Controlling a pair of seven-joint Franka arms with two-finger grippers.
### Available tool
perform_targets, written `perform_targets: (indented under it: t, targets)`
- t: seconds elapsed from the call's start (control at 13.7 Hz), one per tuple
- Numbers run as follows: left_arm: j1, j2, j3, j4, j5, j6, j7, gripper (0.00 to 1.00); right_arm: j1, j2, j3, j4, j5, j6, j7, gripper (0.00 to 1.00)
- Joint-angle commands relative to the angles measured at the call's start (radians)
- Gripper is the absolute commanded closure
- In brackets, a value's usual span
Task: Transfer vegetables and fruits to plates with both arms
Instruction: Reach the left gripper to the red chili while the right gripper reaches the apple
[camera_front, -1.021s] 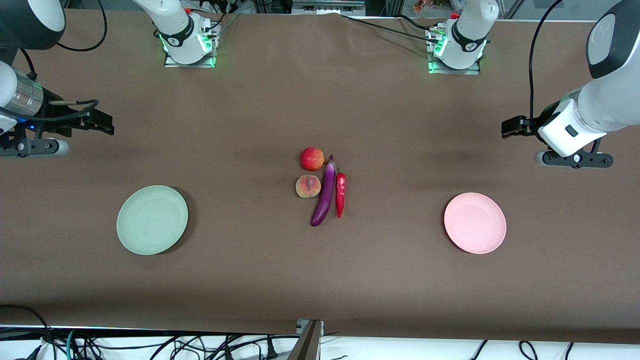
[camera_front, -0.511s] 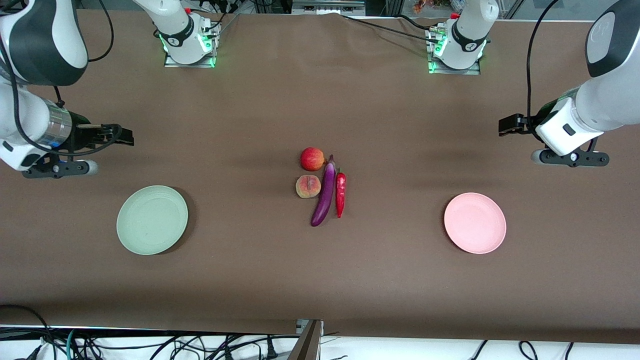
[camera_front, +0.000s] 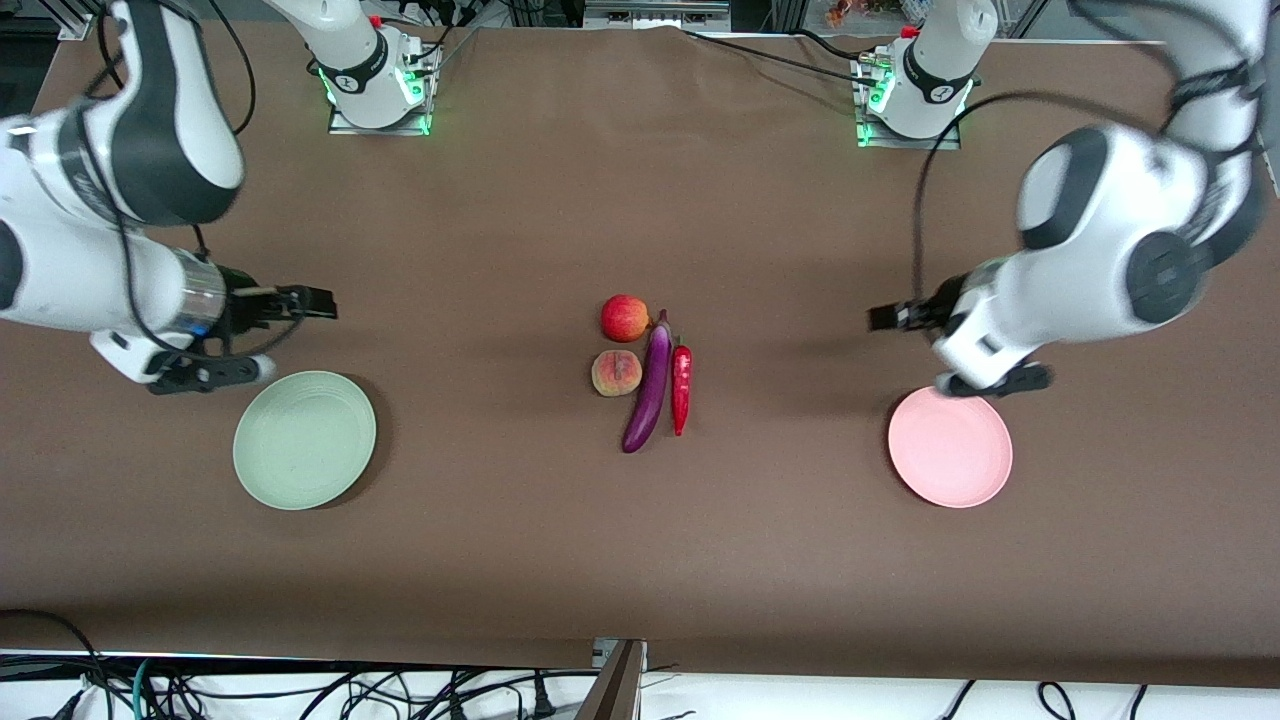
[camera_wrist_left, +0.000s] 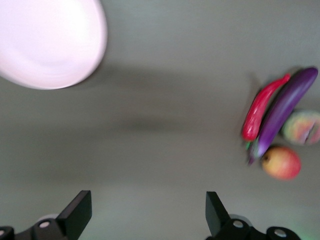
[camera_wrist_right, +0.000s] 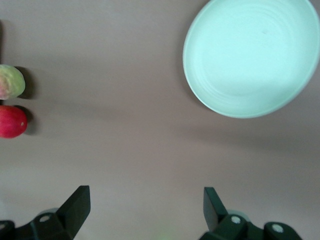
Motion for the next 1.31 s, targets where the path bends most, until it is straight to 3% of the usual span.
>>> perform_targets:
  t: [0.0,0.22,0.36,0.66,0.95,1.09,1.24]
  targets:
    - [-0.101,0.113,0.007,0.005,-0.037,0.146,-0.155,0.00,0.038,0.034,0.000,0.020,0.013,0.027,0.054,0.00]
    - [-0.177,0.144,0.007,-0.064,-0.046,0.281,-0.249,0.00,0.075,0.057,0.000,0.020,0.014,0.048,0.085,0.00]
    - [-0.209,0.192,0.007,-0.055,-0.116,0.350,-0.298,0.00,0.083,0.070,0.001,0.019,0.017,0.053,0.085,0.00]
    - [-0.298,0.253,0.007,-0.045,-0.124,0.494,-0.344,0.00,0.105,0.082,0.001,0.007,0.052,0.062,0.086,0.00]
    - [-0.358,0.290,0.009,-0.041,-0.121,0.556,-0.377,0.00,0.123,0.091,0.001,-0.006,0.066,0.084,0.089,0.00]
    - [-0.364,0.322,0.009,0.020,-0.118,0.574,-0.377,0.00,0.158,0.091,0.001,-0.029,0.068,0.136,0.146,0.00]
    - [-0.364,0.328,0.009,0.027,-0.113,0.576,-0.371,0.08,0.209,0.094,0.001,-0.032,0.069,0.169,0.204,0.00]
